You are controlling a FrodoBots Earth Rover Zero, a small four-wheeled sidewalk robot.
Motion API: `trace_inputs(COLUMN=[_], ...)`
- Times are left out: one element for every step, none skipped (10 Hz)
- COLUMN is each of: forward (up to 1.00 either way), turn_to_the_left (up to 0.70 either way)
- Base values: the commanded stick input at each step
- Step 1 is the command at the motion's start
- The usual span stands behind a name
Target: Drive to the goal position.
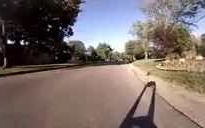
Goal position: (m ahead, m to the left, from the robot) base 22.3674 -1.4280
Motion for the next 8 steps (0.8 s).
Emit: trace_inputs(forward=[1.00, 1.00, 1.00, 1.00, 1.00, 1.00, 1.00, 1.00], turn_to_the_left=[0.00, -0.05, -0.29, -0.40, -0.40, -0.40, -0.38, -0.34])
